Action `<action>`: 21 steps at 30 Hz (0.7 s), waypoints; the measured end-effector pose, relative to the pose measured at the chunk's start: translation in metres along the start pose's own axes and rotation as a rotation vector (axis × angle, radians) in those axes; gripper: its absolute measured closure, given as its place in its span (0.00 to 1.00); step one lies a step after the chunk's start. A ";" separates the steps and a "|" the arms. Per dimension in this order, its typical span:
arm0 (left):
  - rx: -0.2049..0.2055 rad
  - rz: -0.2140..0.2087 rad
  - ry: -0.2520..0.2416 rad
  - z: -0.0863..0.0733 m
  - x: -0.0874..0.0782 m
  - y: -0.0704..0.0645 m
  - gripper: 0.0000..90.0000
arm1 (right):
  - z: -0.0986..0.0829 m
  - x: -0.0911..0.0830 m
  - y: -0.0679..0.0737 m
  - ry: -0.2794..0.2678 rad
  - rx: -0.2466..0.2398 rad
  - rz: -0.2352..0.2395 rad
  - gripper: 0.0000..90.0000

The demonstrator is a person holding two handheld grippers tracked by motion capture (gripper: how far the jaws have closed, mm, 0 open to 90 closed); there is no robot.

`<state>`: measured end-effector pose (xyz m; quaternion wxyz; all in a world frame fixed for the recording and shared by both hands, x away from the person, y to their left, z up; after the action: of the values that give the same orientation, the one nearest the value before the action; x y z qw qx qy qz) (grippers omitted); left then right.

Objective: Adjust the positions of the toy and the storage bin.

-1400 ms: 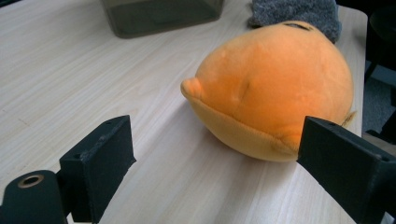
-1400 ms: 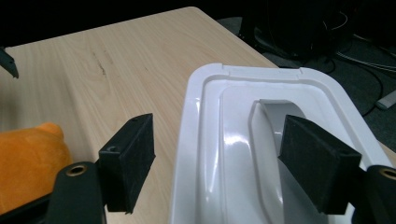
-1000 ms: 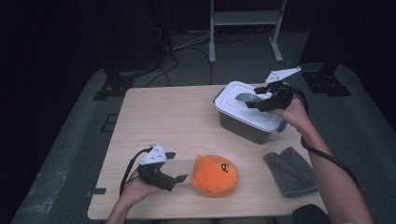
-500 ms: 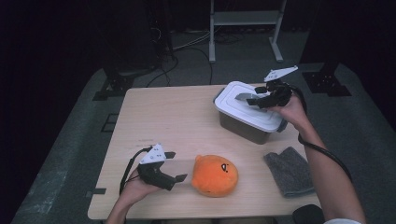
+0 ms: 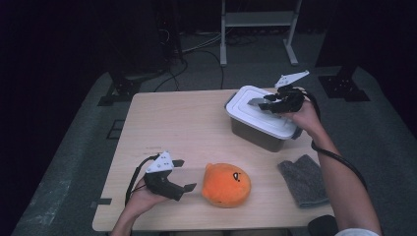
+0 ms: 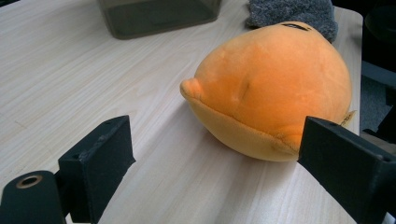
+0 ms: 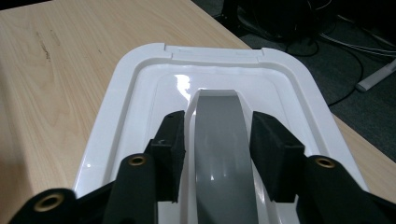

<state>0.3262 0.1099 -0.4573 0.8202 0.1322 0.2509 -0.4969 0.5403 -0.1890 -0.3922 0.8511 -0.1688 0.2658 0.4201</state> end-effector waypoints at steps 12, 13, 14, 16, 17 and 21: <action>0.000 -0.002 0.001 0.000 0.000 0.000 0.10 | -0.001 -0.001 -0.001 0.000 -0.003 0.011 0.72; 0.000 -0.003 0.000 0.000 0.000 0.000 0.10 | -0.001 -0.001 -0.001 0.001 -0.004 0.012 0.72; 0.000 -0.003 0.001 0.000 0.000 0.000 0.10 | -0.001 -0.001 -0.001 0.002 -0.005 0.012 0.72; -0.001 -0.003 0.000 0.000 0.000 -0.001 0.10 | -0.001 -0.001 -0.001 0.001 -0.007 0.011 0.72; -0.001 -0.004 0.000 0.000 0.000 -0.001 0.10 | -0.001 -0.001 -0.001 0.000 -0.006 0.012 0.72; 0.003 -0.002 0.001 0.001 -0.001 -0.001 0.10 | -0.001 -0.001 -0.001 0.001 -0.006 0.015 0.73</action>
<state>0.3253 0.1095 -0.4563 0.8193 0.1332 0.2507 -0.4982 0.5399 -0.1904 -0.3925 0.8473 -0.1697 0.2663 0.4271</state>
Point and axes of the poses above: each handheld gripper's, and its own axes: x roughly forward along the jaws, z roughly out of its top, y roughly to its left, the point moved 9 cm from there along x, roughly forward along the jaws
